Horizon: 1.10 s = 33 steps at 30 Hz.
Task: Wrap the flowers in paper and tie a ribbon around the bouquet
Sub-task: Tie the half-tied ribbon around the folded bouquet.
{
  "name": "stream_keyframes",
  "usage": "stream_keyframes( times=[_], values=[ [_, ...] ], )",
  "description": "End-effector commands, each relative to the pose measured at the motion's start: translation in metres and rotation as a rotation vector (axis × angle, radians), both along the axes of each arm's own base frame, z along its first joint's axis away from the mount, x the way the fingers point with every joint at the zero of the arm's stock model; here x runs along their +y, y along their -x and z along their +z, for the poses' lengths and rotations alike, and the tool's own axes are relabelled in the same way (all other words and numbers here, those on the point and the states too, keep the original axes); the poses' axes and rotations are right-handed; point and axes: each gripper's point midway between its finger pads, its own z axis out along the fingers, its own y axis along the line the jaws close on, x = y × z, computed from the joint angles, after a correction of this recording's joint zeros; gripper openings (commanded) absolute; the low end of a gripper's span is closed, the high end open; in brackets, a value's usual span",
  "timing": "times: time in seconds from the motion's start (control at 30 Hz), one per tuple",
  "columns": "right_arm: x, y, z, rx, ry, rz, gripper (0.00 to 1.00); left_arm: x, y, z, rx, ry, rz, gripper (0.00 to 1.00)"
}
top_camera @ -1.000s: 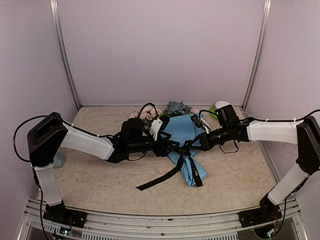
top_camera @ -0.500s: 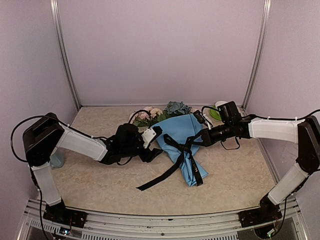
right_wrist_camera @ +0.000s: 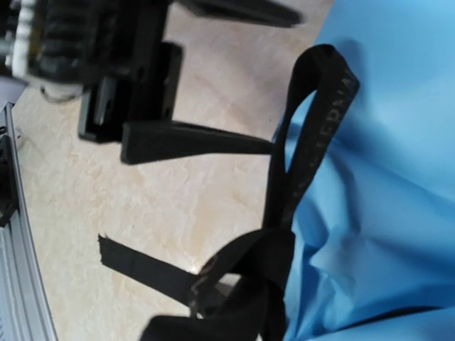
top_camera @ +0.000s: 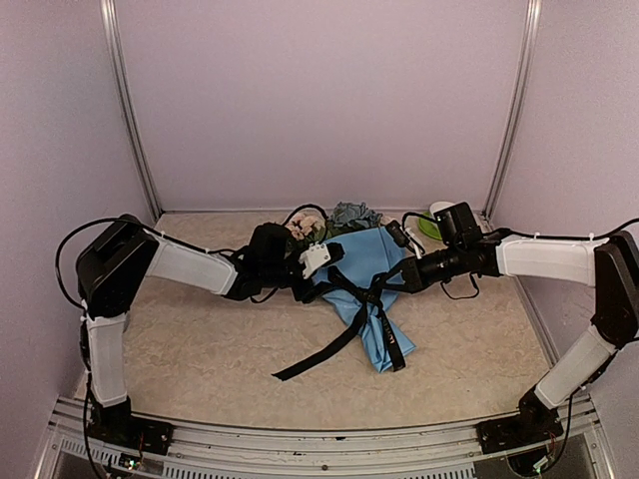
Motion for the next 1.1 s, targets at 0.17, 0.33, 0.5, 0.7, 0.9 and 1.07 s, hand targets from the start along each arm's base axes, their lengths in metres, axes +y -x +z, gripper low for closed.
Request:
stream_keyframes(
  times=[0.17, 0.33, 0.5, 0.7, 0.9, 1.07],
  values=[
    [-0.003, 0.001, 0.0, 0.008, -0.002, -0.001, 0.0, -0.018, -0.005, -0.014, 0.124, -0.053, -0.183, 0.65],
    [-0.002, 0.002, 0.001, 0.008, -0.011, 0.002, 0.0, -0.02, 0.002, -0.019, 0.155, -0.072, -0.228, 0.69],
    [-0.002, 0.001, -0.002, 0.015, -0.007, 0.004, 0.0, -0.027, -0.008, -0.015, 0.076, -0.102, -0.227, 0.7],
    [-0.002, 0.004, -0.004, 0.024, -0.012, 0.006, 0.0, -0.025, -0.023, 0.001, -0.006, -0.061, -0.185, 0.71],
    [-0.001, 0.004, -0.006, 0.029, -0.009, 0.015, 0.0, -0.032, -0.026, 0.0, -0.02, -0.074, -0.213, 0.74],
    [-0.002, 0.006, -0.009, 0.034, -0.004, 0.015, 0.0, -0.043, -0.023, -0.004, -0.059, -0.107, -0.251, 0.73]
  ],
)
